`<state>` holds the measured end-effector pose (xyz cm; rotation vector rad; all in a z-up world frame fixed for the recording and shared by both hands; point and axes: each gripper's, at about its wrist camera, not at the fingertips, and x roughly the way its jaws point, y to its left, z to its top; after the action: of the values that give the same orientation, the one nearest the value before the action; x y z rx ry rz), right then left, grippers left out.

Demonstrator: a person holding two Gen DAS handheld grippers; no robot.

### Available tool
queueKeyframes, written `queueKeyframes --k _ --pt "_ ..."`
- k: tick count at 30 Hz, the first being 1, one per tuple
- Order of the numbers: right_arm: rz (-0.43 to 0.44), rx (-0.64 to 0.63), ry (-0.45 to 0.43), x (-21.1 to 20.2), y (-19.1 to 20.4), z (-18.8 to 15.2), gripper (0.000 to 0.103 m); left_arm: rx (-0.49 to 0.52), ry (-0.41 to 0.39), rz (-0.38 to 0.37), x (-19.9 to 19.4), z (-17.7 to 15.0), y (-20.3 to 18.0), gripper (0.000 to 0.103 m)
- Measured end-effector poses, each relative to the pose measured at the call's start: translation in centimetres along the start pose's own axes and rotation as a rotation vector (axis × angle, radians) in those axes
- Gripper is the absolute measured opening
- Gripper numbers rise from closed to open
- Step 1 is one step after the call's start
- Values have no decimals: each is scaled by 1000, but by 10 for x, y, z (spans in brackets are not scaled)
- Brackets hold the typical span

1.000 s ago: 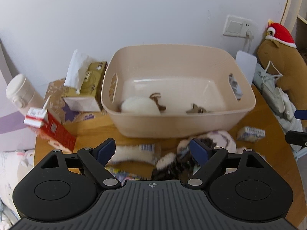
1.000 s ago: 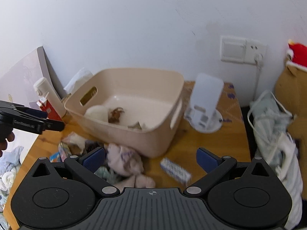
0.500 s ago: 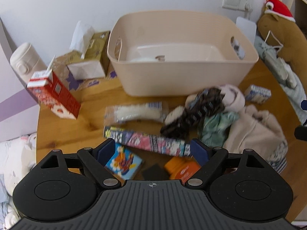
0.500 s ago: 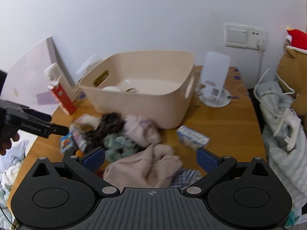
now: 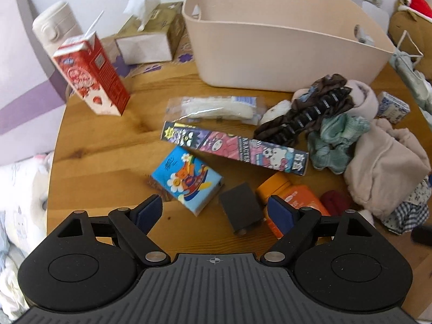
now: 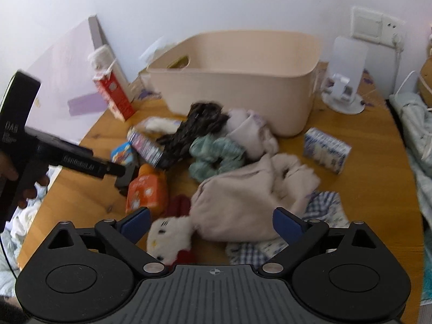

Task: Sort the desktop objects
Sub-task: 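Grasp the black square clip with the left tool while the right tool grasps the Hello Kitty plush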

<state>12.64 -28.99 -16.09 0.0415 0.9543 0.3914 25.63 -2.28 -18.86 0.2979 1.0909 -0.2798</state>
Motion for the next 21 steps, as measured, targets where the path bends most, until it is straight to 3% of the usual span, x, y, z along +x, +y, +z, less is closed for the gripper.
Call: queueKeyframes --k 9,21 --pt "23 25 107 32 11 -12 89 -100 47 -47 20 -5 9 86" --pt "20 -36 173 60 29 -11 85 -132 62 -22 34 -4 10 86"
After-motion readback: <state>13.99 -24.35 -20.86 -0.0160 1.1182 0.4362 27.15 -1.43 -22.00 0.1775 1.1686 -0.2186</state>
